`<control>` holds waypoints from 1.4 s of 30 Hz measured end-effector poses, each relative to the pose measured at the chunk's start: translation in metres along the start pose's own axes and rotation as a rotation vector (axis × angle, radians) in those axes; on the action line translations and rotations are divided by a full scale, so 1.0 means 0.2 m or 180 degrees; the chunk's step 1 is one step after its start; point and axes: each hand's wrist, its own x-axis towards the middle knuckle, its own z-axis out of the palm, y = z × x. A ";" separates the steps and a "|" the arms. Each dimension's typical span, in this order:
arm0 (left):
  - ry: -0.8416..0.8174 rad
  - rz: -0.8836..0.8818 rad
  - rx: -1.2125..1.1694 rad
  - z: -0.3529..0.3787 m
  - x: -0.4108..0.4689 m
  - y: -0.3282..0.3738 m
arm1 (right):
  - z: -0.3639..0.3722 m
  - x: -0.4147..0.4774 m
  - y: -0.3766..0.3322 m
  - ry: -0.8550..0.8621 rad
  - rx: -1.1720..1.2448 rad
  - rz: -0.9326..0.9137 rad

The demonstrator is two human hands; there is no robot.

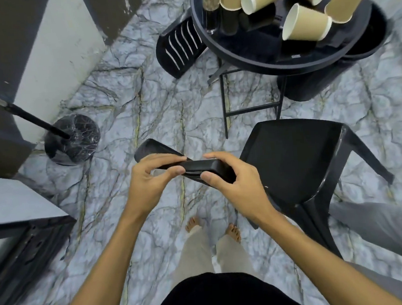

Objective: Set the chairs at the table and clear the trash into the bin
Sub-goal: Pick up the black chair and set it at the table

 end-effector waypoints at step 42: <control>-0.1103 0.0633 0.0367 -0.11 -0.34 0.22 | -0.22 -0.57 -0.15 0.1113 -0.0274 -0.0476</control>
